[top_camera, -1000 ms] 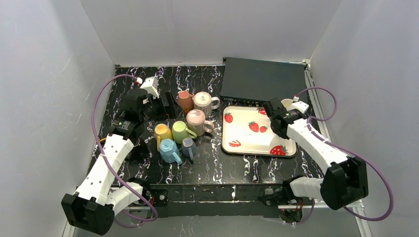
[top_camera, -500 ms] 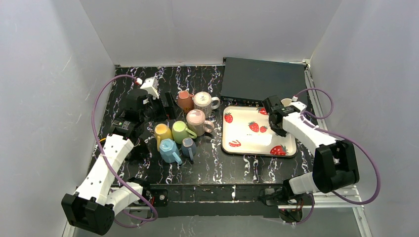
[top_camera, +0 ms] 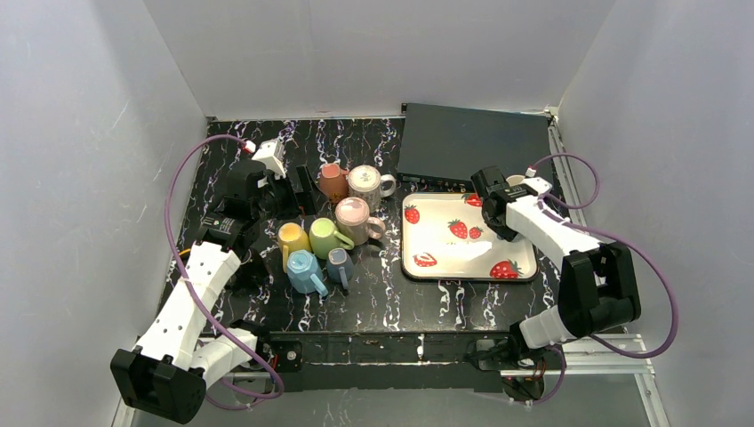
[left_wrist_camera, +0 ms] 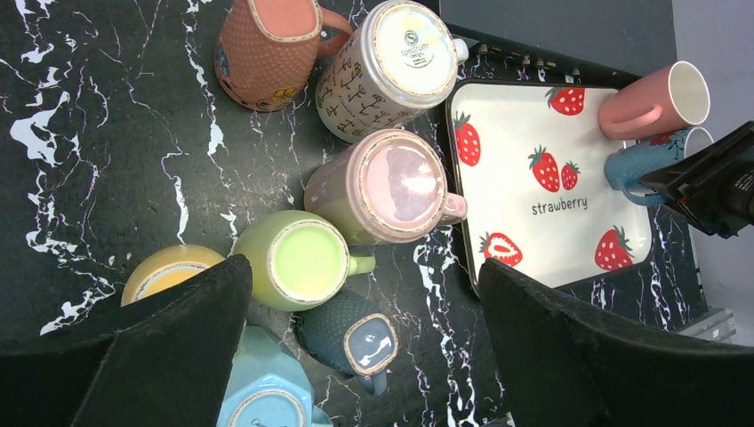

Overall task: Turn the mug right side up
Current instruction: Place the cup on the tray.

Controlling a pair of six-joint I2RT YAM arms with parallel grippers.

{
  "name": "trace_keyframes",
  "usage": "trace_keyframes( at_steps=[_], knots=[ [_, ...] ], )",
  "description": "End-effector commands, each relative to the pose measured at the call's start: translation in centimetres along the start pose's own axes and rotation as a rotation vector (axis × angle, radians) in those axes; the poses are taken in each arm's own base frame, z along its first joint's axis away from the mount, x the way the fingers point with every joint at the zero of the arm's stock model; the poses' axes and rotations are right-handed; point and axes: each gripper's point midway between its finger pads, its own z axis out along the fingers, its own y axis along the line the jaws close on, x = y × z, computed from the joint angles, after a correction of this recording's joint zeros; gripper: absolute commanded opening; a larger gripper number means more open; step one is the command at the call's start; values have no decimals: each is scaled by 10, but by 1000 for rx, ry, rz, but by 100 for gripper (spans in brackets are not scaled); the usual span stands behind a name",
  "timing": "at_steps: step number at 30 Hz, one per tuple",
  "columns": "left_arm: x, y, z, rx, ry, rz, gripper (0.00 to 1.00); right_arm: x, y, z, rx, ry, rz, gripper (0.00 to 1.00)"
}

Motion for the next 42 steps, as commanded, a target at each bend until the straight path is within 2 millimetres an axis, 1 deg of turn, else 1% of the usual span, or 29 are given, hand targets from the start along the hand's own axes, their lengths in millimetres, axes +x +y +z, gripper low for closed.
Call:
trace_keyframes(
  at_steps=[1, 3, 6, 13, 16, 18, 21, 23, 25, 27, 31, 33, 34, 40, 41, 42],
  knots=[
    [-2, 0, -5, -8, -11, 14, 96, -29, 8, -4, 13, -81, 79, 43],
    [-1, 1, -5, -8, -9, 14, 96, -31, 5, -3, 28, -83, 86, 43],
    [-2, 1, -6, -11, -11, 14, 96, -32, 3, -1, 39, -83, 95, 47],
    [-1, 1, -5, -10, -8, 16, 96, -35, 0, 1, 56, -91, 85, 48],
    [-1, 1, -6, -10, -7, 16, 97, -36, -6, 1, 71, -102, 65, 53],
    [0, 1, -5, -12, -4, 14, 96, -37, -9, 1, 80, -113, 49, 54],
    [0, 0, -5, -8, -3, 14, 96, -39, -13, 1, 83, -132, 21, 50],
    [0, 1, -4, -8, -2, 12, 96, -41, -13, 1, 76, -144, 3, 44],
    [0, 0, -4, -8, 0, 12, 96, -40, -14, 3, 70, -150, -13, 30],
    [0, 0, -4, -8, 2, 9, 96, -38, -15, 5, 65, -153, -26, 19],
    [1, 1, -3, -9, 6, 9, 96, -34, -19, 9, 87, -156, -53, 9],
    [1, 1, -3, -10, 5, 9, 96, -34, -21, 9, 97, -164, -62, 3],
    [1, 1, -3, -9, 4, 9, 96, -34, -21, 9, 98, -170, -63, 1],
    [2, 1, -2, -11, 8, 8, 96, -29, -21, 11, 84, -173, -68, 1],
    [1, 1, -2, -11, 8, 9, 96, -28, -22, 11, 84, -170, -65, 3],
    [1, 1, -2, -11, 8, 9, 96, -27, -23, 10, 84, -167, -63, 13]
  ],
)
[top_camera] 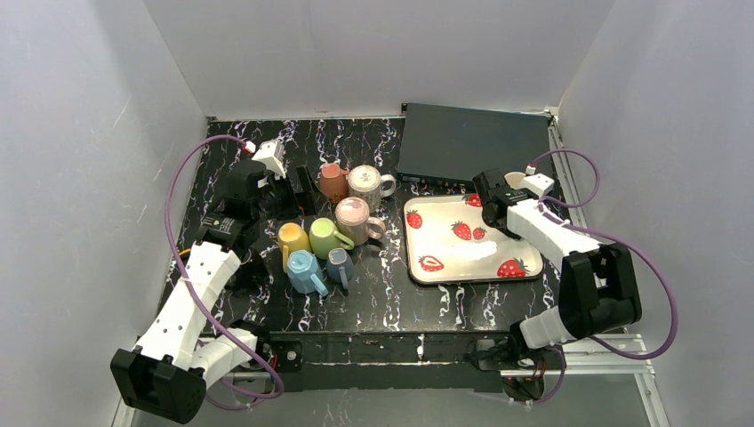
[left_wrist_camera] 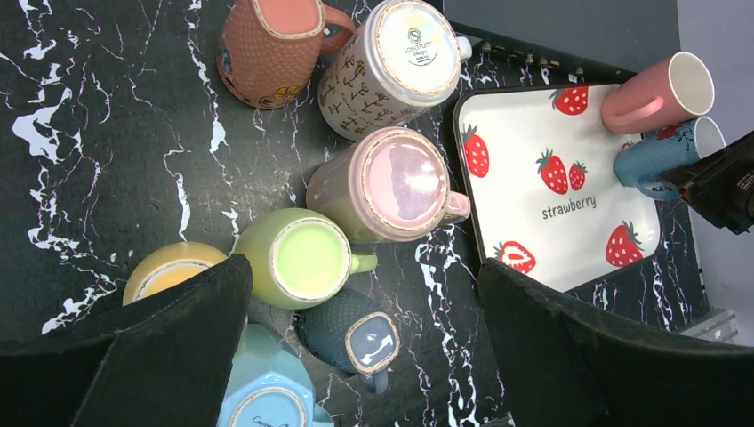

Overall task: Turn the mug right side up
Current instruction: Place the cup on the tray.

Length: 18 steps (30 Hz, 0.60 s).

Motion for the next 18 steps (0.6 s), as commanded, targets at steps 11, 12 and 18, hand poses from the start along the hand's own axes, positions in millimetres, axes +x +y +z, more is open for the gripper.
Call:
trace_keyframes(
  at_steps=[11, 12, 18],
  knots=[
    [2, -14, -1, 69, 37, 15, 96, -24, -18, -24, -35, -53, 63, 78],
    [3, -15, -1, 76, 45, 14, 96, -25, -18, -27, -44, -49, 66, 79],
    [7, -27, -4, 136, 81, 6, 94, -39, -25, -45, -82, -61, 70, 81]
  ],
)
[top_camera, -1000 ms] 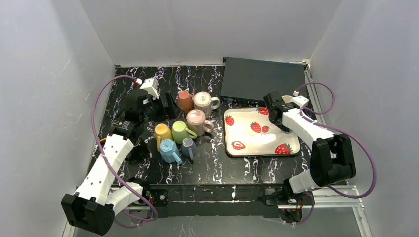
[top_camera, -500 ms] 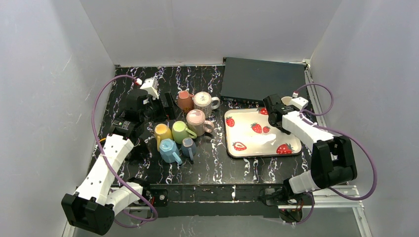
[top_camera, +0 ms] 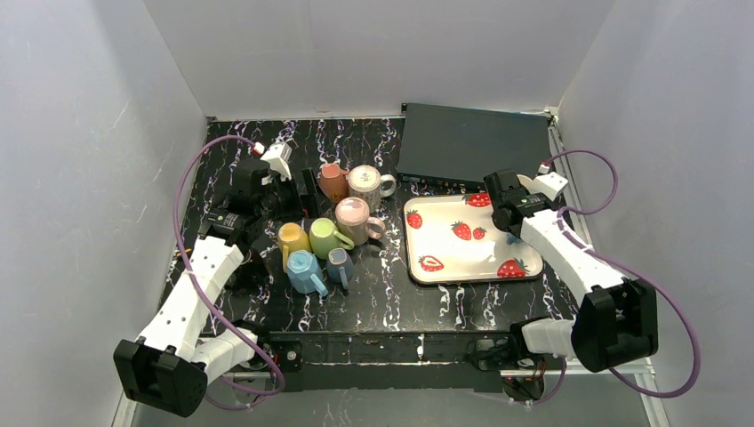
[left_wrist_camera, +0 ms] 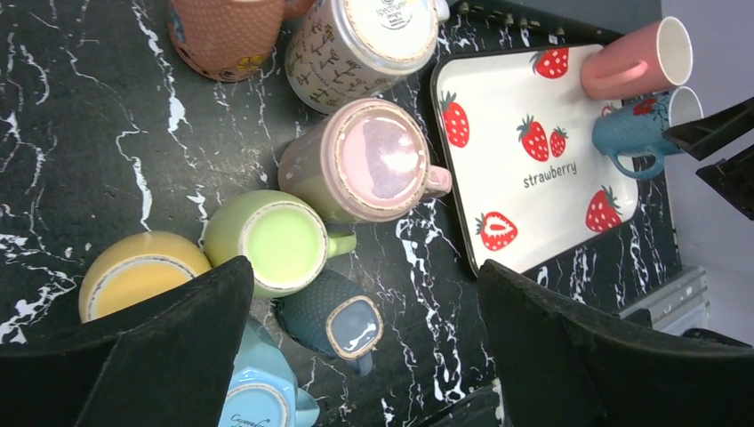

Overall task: Turn the mug right side up
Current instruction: Place the cup on the tray, then turn over the cup at the center of the board.

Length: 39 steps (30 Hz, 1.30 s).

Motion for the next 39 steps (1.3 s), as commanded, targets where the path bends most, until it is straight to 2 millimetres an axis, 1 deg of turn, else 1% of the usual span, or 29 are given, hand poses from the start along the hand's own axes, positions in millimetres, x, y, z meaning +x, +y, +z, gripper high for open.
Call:
trace_keyframes(
  at_steps=[1, 5, 8, 9, 10, 11, 13, 15, 17, 18, 20, 22, 23, 24, 26, 28, 31, 32, 34, 36, 39],
  knots=[
    [-6, -20, -10, 84, 9, 16, 94, -25, -5, -19, -34, -39, 12, 80],
    [-5, -24, -12, 100, 17, 6, 93, -33, -5, -29, -81, -52, 10, 78],
    [-5, -26, -13, 109, 22, 7, 93, -36, 5, -37, -156, -34, -1, 75],
    [-4, -28, -11, 120, 29, 12, 92, -39, 14, -42, -207, -29, -21, 71],
    [-4, -28, -9, 125, 36, 16, 91, -46, 23, -51, -273, -30, -67, 64],
    [-3, -28, -6, 128, 53, 11, 90, -52, 32, -60, -333, -35, -85, 63],
    [-2, -28, 4, 119, 89, -29, 87, -67, 48, -77, -444, -64, -112, 63],
    [1, -31, 16, 121, 133, -83, 84, -77, 73, -98, -610, -92, -148, 65],
    [3, -34, 25, 109, 159, -111, 80, -74, 97, -119, -787, -86, -192, 66],
    [4, -34, 28, 95, 164, -117, 79, -69, 109, -129, -876, -77, -212, 66],
    [6, -28, 32, 37, 166, -131, 77, -56, 129, -148, -1027, -64, -251, 66],
    [9, -18, 32, -33, 172, -142, 76, -36, 148, -172, -1170, -55, -315, 66],
    [11, -12, 30, -69, 175, -148, 76, -27, 156, -180, -1212, -54, -342, 66],
    [14, -7, 29, -99, 176, -149, 76, -18, 163, -190, -1245, -54, -365, 66],
    [19, 3, 26, -148, 182, -150, 76, 1, 176, -201, -1261, -56, -405, 67],
    [24, 7, 22, -166, 184, -143, 76, 20, 187, -209, -1236, -68, -439, 68],
    [26, 10, 16, -171, 170, -131, 76, 66, 202, -226, -1266, -31, -539, 69],
    [26, 11, 14, -175, 162, -128, 76, 80, 206, -228, -1263, -22, -578, 69],
    [26, 12, 11, -180, 148, -121, 77, 101, 211, -227, -1255, -26, -660, 70],
    [25, 13, 8, -181, 140, -113, 77, 114, 217, -221, -1252, -24, -724, 70],
    [24, 13, 7, -179, 140, -106, 77, 122, 228, -219, -1274, -46, -788, 71]
  ],
)
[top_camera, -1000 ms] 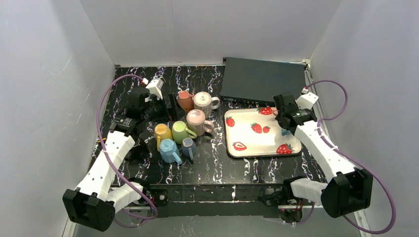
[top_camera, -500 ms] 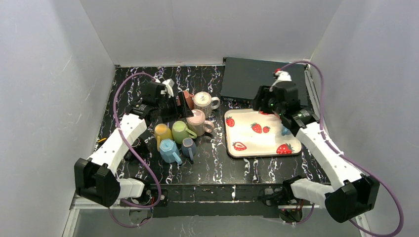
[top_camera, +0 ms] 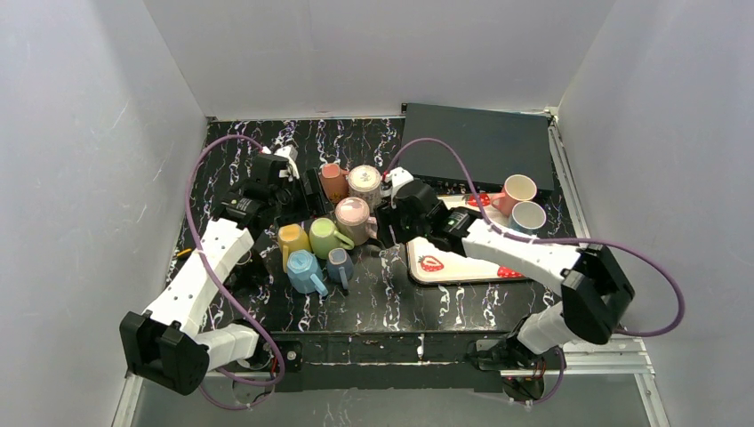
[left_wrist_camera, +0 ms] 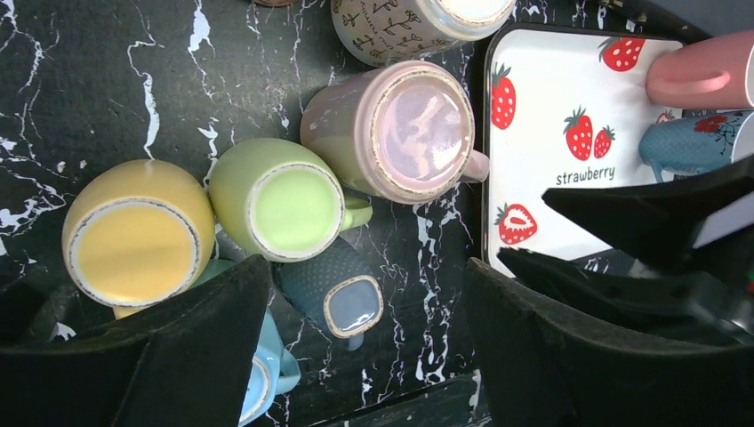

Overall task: Turn the mug right side up
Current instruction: Turn over the cup at the center of the board.

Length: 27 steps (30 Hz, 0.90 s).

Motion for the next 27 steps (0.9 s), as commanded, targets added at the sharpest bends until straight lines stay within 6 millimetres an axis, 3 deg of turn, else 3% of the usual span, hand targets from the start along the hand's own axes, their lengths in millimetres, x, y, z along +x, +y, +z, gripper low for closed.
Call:
trace_keyframes(
  at_steps=[1, 10, 17, 22, 27],
  knots=[
    [2, 7, -7, -27, -8, 21, 77, -28, 0, 14, -2, -75, -106, 71],
    [10, 28, -7, -126, -4, 11, 78, -30, 38, 30, -89, -50, -127, 71],
    [18, 33, -4, -140, 17, 4, 78, -29, 36, 30, -29, -73, -112, 66],
    [9, 46, -13, -209, -53, -13, 74, -28, 62, 29, -96, -77, -149, 59],
    [-4, 48, -29, -205, -185, -30, 72, -19, 90, 44, -175, -70, -136, 51]
  ],
)
